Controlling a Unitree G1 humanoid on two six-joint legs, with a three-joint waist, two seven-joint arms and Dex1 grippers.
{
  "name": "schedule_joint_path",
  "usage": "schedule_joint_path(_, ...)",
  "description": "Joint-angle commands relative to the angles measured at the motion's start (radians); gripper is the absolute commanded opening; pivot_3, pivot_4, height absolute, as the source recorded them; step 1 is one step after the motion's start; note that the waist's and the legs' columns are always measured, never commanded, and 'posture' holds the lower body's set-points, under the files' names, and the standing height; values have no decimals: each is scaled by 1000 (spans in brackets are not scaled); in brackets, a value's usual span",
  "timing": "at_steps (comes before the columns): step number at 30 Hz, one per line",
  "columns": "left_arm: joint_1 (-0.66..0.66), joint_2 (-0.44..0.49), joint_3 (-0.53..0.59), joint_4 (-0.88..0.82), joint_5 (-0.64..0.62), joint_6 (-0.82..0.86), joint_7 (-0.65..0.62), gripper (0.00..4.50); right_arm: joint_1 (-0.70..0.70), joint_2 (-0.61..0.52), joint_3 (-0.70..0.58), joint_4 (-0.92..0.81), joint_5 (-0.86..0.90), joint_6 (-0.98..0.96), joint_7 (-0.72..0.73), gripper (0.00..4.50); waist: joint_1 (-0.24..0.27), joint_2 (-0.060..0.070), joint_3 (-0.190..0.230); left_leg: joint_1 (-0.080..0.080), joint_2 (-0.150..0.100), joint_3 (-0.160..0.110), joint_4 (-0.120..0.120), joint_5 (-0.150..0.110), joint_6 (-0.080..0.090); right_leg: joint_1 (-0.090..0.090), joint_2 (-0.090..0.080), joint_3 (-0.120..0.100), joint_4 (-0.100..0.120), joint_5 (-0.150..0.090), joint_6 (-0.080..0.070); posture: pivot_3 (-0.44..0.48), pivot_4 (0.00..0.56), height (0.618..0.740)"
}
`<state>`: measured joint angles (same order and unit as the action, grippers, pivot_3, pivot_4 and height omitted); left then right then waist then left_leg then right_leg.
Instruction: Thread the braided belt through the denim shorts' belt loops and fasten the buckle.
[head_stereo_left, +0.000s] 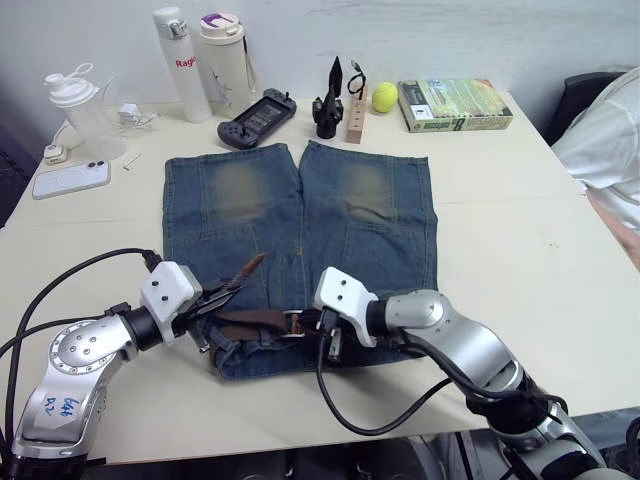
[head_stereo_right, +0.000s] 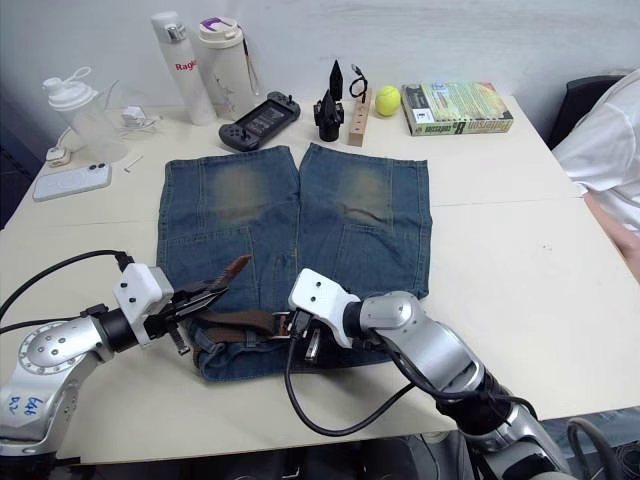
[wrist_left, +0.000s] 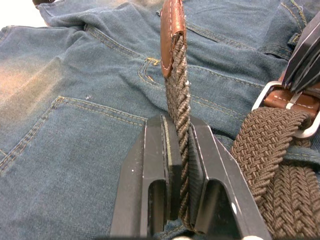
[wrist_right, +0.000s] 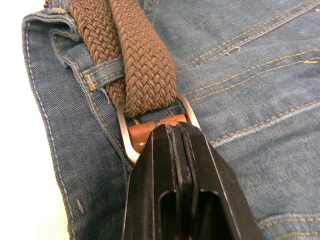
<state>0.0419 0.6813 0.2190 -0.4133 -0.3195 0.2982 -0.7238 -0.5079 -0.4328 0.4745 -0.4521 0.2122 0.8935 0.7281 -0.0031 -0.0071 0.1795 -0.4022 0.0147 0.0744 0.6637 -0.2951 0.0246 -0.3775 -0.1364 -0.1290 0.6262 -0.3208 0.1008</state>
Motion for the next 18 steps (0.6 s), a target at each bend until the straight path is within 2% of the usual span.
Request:
schedule_joint_path(1, -12, 6, 8, -6, -5, -4, 0, 339, 2, -41, -68, -41, 29, -3, 18, 118, 2, 0, 0, 0, 0, 0, 0, 0, 0, 0, 0, 0, 0, 0, 0, 0, 150, 720)
schedule_joint_path(18, -27, 4, 4, 4, 1, -2, 5, 339, -19, -1, 26, -35, 21, -8, 12, 118, -1, 0, 0, 0, 0, 0, 0, 0, 0, 0, -1, 0, 0, 0, 0, 0, 150, 720)
